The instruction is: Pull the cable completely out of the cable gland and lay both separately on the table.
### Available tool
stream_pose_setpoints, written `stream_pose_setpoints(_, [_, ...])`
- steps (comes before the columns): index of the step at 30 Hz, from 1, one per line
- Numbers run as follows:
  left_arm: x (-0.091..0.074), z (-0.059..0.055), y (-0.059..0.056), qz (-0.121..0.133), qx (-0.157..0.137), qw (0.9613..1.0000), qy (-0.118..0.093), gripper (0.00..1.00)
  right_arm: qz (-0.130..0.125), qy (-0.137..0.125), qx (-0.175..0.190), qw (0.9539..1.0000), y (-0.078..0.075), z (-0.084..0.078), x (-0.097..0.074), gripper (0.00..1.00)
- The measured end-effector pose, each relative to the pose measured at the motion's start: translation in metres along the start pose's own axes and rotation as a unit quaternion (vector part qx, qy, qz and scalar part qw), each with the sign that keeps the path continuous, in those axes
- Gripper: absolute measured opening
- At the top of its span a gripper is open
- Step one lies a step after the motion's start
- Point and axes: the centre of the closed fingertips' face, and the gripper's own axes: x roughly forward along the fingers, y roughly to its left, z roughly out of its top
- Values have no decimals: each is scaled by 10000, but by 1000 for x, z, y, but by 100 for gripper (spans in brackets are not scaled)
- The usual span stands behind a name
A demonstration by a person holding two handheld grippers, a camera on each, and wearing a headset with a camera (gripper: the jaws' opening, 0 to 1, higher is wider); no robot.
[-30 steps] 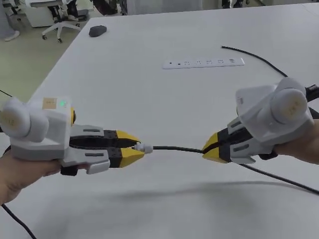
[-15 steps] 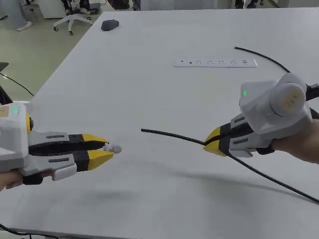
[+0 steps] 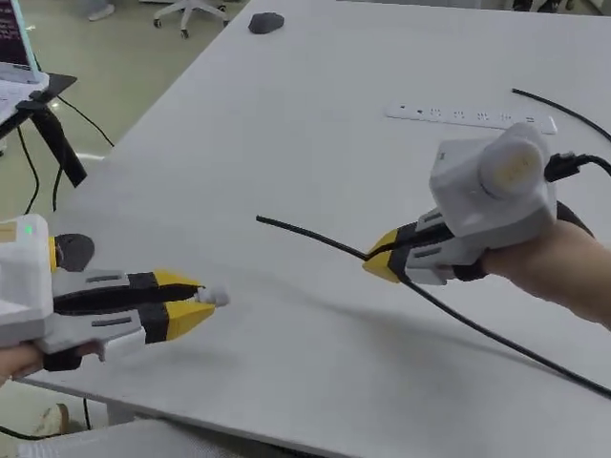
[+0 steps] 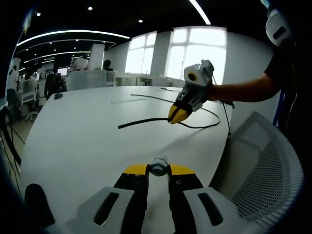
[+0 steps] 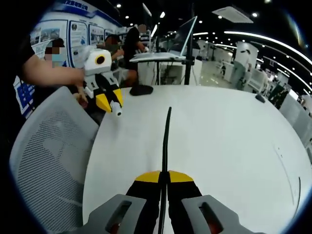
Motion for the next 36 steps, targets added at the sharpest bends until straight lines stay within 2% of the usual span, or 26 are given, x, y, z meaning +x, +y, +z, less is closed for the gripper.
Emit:
stream_pose_setpoints(4, [-7,-13,6,178,-174,9997,-27,15,17,-29,63,10000,5,11,20,0])
stream_pose_setpoints(8, [-10,-19,8,264,-245,9993,-74,15,1,-152,253,9996,9,22,36,0])
stream_pose_setpoints(11, [-14,-27,12,358,-341,9987,-110,15,-178,-259,345,9989,5,29,44,0])
stream_pose_setpoints(12, [-14,-29,13,369,-401,9984,-126,15,-304,-348,468,9978,2,34,48,0])
stream_pose_setpoints(15, [-13,-39,16,447,-441,9980,-98,15,-230,-499,751,9957,6,43,60,0])
stream_pose_setpoints(17, [-12,-46,18,490,-511,9975,-74,15,-260,-477,780,9955,7,44,71,0])
stream_pose_setpoints(21, [-6,-53,19,560,-557,9968,-133,15,-300,-514,964,9936,10,47,90,0])
stream_pose_setpoints(27, [-3,-59,22,660,-589,9959,-196,15,-429,-529,1070,9919,12,51,106,0])
stream_pose_setpoints(30, [-2,-60,23,687,-608,9955,-239,15,-475,-447,1103,9918,10,46,113,0])
stream_pose_setpoints(36, [-1,-62,24,775,-612,9946,-324,15,-675,-294,742,9945,8,39,118,0])
